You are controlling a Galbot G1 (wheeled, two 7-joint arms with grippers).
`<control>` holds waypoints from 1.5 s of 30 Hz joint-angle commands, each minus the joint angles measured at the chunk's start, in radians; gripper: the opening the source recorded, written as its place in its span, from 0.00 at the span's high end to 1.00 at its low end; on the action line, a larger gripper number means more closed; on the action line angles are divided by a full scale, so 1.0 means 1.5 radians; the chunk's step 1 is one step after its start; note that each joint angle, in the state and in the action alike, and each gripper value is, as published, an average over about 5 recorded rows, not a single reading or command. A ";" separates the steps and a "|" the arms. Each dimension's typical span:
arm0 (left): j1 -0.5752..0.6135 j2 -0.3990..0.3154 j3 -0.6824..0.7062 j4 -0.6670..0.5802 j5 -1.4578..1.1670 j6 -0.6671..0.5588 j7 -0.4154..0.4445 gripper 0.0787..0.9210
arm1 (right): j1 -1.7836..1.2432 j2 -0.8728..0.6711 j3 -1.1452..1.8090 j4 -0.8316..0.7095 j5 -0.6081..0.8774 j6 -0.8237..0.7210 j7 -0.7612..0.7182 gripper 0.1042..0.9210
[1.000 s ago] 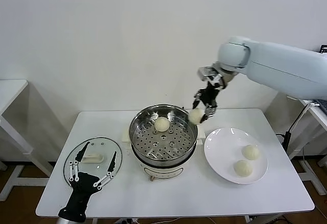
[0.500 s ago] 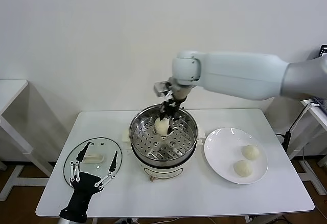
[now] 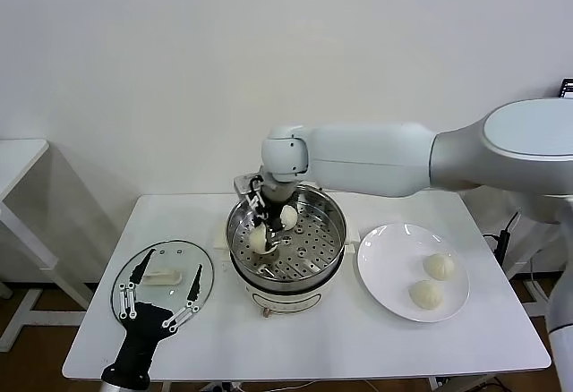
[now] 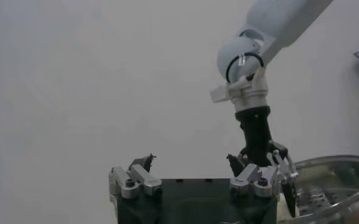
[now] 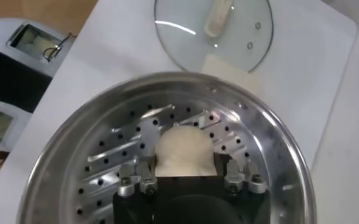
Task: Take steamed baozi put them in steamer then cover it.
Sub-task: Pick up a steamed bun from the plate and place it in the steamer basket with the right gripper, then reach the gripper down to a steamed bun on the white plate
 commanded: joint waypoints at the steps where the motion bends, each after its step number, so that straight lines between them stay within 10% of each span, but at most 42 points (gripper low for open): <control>1: -0.001 0.001 -0.002 0.006 0.000 -0.003 -0.002 0.12 | -0.021 0.022 -0.004 -0.005 0.000 -0.015 0.035 0.31; 12: -0.012 0.001 -0.007 0.015 -0.005 0.002 -0.008 0.12 | 0.010 -0.039 0.026 0.041 -0.034 -0.007 0.007 0.12; 29: -0.013 0.006 -0.001 0.014 0.003 -0.001 -0.006 0.12 | 0.092 -0.502 0.044 0.114 -0.200 0.155 -0.205 0.12; 45: 0.012 -0.004 -0.008 0.017 0.017 -0.018 -0.014 0.12 | -0.211 -0.512 0.131 -0.014 -0.305 0.178 -0.190 0.12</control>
